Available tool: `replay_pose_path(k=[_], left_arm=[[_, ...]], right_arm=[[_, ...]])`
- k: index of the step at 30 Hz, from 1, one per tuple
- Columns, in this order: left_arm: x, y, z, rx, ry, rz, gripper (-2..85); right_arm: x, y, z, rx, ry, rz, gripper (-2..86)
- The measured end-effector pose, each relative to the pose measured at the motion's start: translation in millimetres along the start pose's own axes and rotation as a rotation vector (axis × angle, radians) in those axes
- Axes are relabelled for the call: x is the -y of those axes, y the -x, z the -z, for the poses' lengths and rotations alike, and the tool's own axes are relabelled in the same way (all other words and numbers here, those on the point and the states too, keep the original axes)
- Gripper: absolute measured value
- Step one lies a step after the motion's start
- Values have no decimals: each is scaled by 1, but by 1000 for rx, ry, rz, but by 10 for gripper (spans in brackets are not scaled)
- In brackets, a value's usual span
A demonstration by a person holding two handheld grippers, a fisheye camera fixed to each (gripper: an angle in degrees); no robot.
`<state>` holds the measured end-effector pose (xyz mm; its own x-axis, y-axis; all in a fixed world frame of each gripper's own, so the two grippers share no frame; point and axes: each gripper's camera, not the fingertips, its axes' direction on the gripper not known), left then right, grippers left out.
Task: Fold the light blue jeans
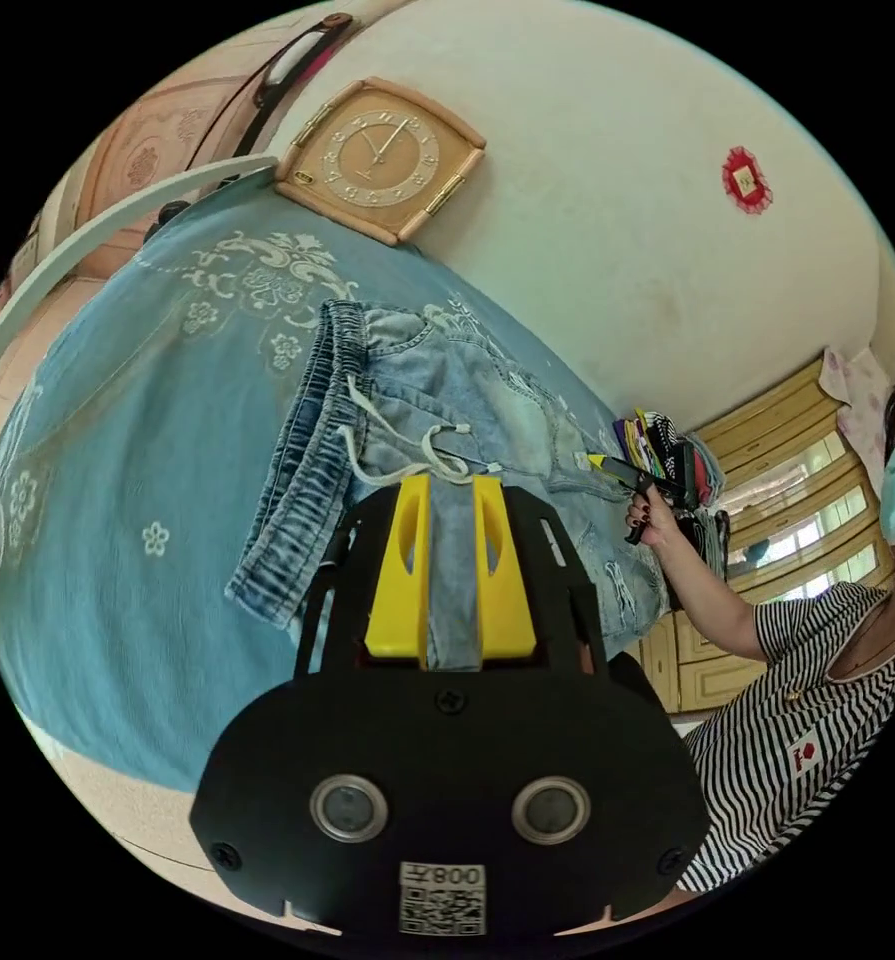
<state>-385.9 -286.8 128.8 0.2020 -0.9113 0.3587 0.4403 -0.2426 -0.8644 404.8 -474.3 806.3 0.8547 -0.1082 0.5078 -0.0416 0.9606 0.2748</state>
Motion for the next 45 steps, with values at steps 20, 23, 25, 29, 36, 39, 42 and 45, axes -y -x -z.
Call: replay_pose_path(k=[20, 23, 25, 29, 36, 39, 42, 45], left_arm=[[277, -52, -164, 345, 381, -128, 111], [280, -71, -173, 450, 310, -154, 85], [289, -83, -179, 476, 323, -160, 74], [297, -99, -187, 512, 309, -157, 67], [313, -126, -187, 464, 232, -142, 84], [322, -131, -188, 392, 227, -154, 104], [333, -131, -196, 347, 272, -155, 123], [341, -133, -207, 380, 337, -162, 126]], right_arm=[[174, -30, -43, -271, 252, 293, 76], [176, -32, -36, -264, 213, 281, 57], [179, -31, -34, -279, 224, 299, 48], [180, -27, -29, -308, 216, 308, 45], [169, -49, 11, -227, 110, 214, 51], [166, -56, 23, -198, 120, 248, 66], [171, -57, 22, -139, 144, 275, 98], [178, -49, 12, -153, 199, 338, 110]])
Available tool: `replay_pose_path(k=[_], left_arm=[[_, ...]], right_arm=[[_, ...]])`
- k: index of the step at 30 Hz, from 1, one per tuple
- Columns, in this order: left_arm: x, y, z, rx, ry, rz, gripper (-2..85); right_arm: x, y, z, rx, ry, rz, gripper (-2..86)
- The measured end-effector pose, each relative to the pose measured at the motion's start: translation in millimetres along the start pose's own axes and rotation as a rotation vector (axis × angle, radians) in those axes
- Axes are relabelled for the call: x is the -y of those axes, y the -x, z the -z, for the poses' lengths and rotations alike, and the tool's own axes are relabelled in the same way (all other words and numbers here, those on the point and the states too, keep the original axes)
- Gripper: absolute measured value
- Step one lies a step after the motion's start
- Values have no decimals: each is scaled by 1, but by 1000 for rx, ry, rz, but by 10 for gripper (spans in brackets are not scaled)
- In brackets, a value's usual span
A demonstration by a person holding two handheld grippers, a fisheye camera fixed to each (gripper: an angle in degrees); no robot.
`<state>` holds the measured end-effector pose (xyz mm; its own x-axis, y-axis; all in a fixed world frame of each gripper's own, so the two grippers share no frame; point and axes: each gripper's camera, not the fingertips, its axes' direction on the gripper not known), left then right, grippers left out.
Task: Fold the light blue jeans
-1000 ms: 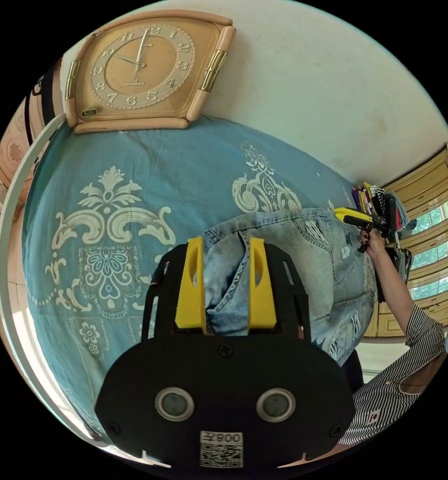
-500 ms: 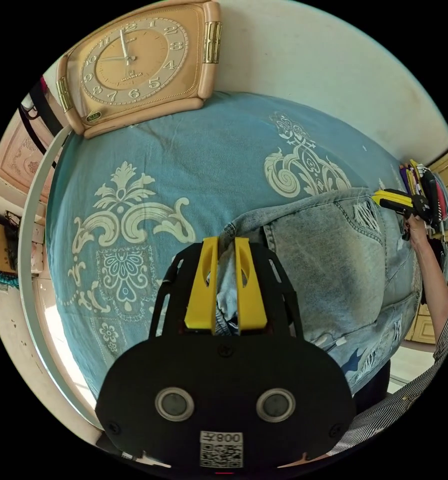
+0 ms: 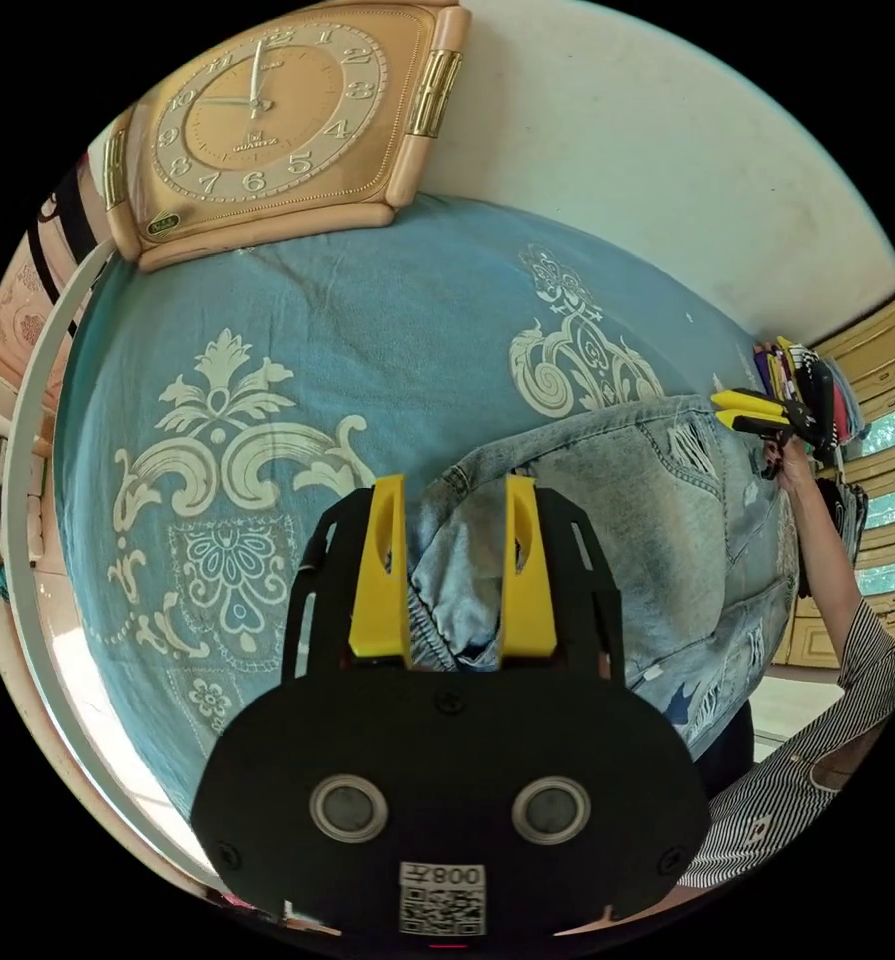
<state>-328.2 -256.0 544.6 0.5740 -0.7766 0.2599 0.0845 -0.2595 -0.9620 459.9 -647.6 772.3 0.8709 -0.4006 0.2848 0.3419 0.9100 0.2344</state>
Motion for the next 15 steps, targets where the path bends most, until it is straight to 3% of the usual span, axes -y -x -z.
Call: replay_pose_path(k=[5, 15], left_arm=[[12, -18, -3, 83, 70, -82, 106], [10, -60, 9, 127, 69, -129, 25]], right_arm=[[12, 19, -15, -125, 122, 101, 112], [-17, 26, -6, -85, 82, 9, 31]])
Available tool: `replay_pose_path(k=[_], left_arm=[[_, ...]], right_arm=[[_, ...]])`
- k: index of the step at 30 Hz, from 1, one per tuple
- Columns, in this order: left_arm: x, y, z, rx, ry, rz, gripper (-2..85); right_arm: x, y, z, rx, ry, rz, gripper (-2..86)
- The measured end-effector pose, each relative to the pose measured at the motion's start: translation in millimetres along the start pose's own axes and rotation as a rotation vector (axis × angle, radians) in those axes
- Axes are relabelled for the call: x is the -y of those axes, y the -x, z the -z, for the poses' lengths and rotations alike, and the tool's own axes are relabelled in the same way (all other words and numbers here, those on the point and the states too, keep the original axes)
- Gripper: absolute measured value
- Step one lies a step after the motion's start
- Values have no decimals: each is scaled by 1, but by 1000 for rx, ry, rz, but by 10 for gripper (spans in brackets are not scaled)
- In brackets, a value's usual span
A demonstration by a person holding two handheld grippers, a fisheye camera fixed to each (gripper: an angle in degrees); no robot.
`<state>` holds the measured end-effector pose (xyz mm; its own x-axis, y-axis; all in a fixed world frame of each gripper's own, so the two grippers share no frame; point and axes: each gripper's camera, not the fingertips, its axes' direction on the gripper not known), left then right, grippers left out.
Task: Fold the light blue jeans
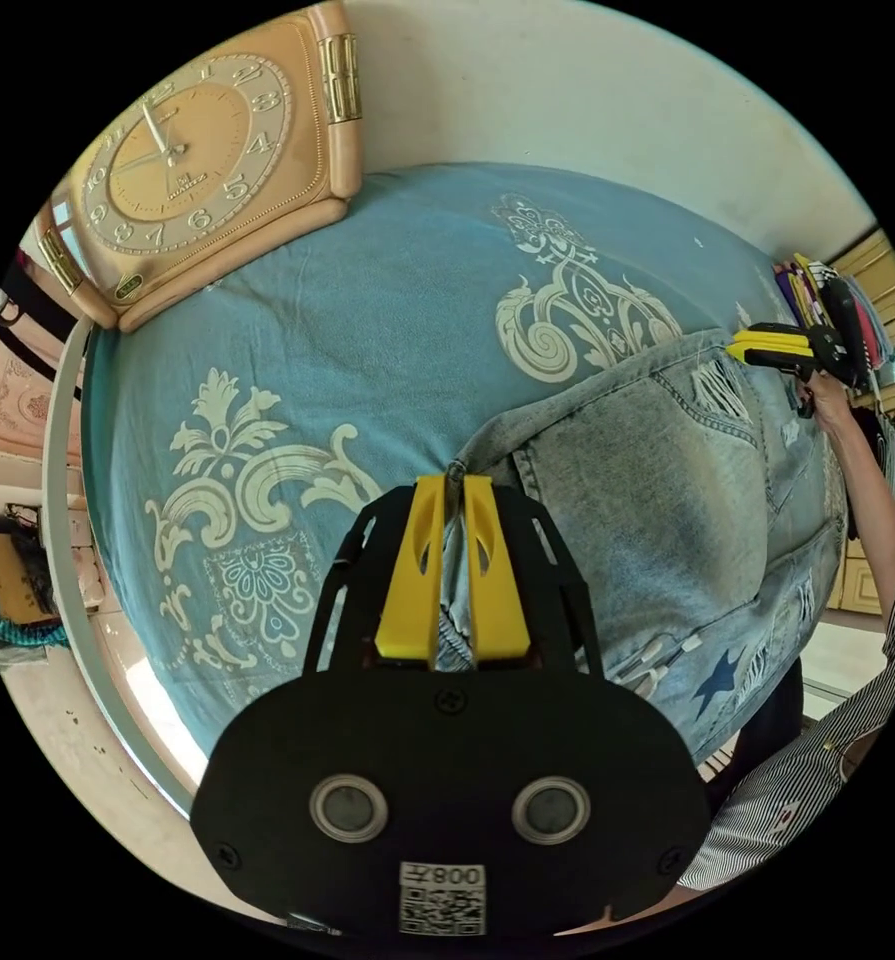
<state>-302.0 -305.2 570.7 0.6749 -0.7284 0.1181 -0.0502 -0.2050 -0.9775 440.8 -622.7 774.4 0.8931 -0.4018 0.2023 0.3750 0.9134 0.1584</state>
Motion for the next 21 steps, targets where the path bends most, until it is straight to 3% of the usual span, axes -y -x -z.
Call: replay_pose_path(k=[11, 21], left_arm=[[-51, -33, 76, -15, -134, -39, 18], [-157, -73, 130, -68, -169, -85, 23]], right_arm=[[-76, 42, 85, -3, -181, -39, 21], [-178, 131, 153, 2, -291, -26, 19]])
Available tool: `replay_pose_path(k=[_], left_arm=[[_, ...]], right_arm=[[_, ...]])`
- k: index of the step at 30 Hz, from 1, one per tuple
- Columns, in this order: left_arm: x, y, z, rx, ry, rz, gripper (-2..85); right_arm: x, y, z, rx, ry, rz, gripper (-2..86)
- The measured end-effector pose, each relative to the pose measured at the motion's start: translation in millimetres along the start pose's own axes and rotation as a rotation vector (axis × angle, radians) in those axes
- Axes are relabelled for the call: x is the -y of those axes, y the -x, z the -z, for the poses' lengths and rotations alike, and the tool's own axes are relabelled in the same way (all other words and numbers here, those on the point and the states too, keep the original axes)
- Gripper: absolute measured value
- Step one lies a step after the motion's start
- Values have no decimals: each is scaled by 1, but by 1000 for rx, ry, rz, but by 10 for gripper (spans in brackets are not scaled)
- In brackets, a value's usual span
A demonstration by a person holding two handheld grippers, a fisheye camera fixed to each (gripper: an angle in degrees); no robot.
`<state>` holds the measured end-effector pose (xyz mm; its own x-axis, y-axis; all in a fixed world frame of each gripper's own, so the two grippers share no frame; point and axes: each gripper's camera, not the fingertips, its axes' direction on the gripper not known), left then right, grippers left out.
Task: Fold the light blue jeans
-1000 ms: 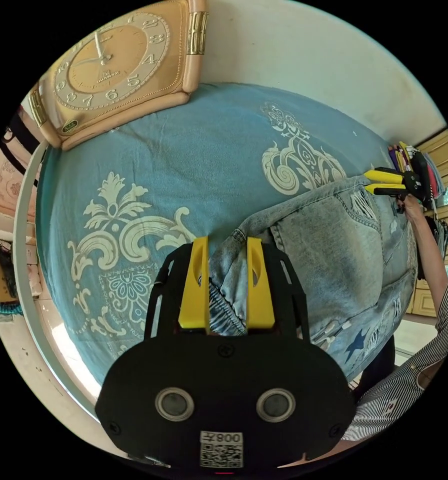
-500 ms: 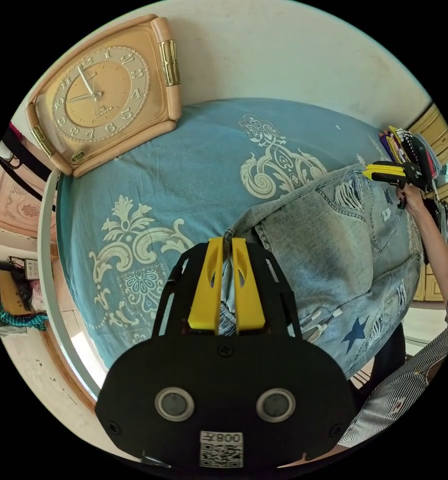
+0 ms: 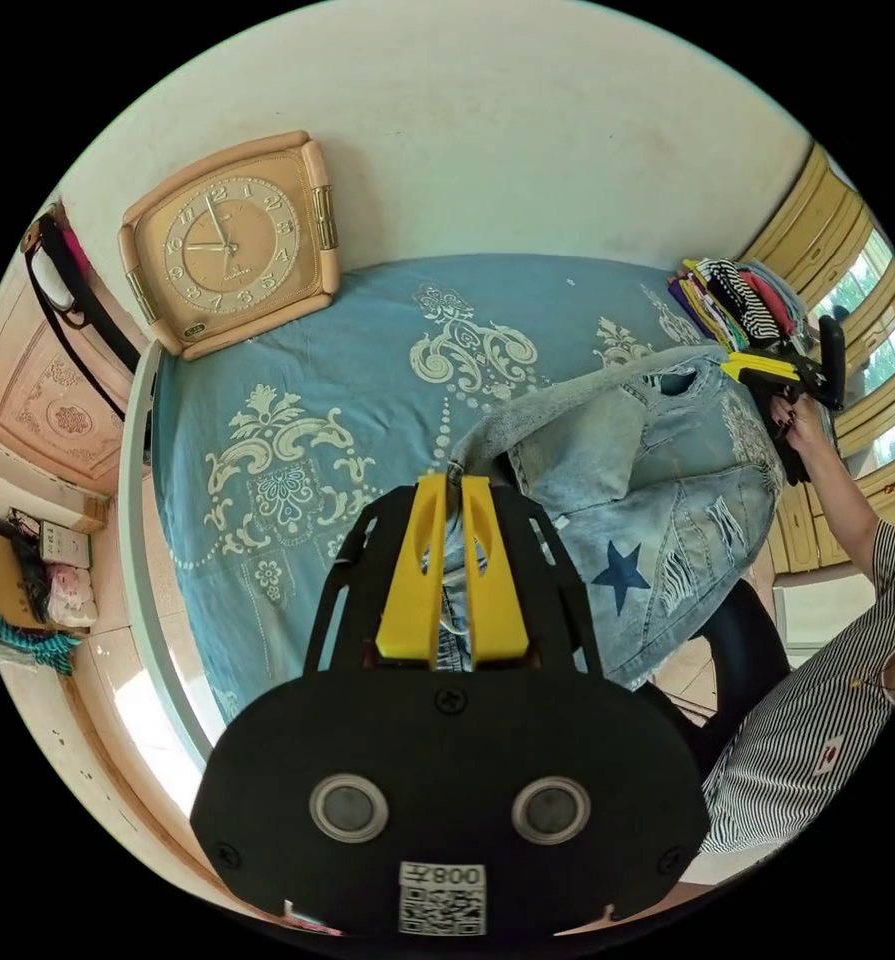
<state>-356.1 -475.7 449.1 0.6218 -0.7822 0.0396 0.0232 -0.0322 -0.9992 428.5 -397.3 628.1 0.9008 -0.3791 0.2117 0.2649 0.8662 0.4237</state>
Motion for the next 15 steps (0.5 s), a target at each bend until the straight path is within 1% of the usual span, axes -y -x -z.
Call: replay_pose_path(k=[6, 11, 15], left_arm=[[-69, -25, 2, -50, 60, -1, 25], [-118, -44, -14, -52, 150, -20, 26], [-153, -54, -33, -59, 208, -12, 26]], right_arm=[[-49, 58, 23, 15, 21, 6, 18], [-89, 108, 14, -15, 155, 79, 19], [-111, 128, 0, -11, 223, 77, 19]])
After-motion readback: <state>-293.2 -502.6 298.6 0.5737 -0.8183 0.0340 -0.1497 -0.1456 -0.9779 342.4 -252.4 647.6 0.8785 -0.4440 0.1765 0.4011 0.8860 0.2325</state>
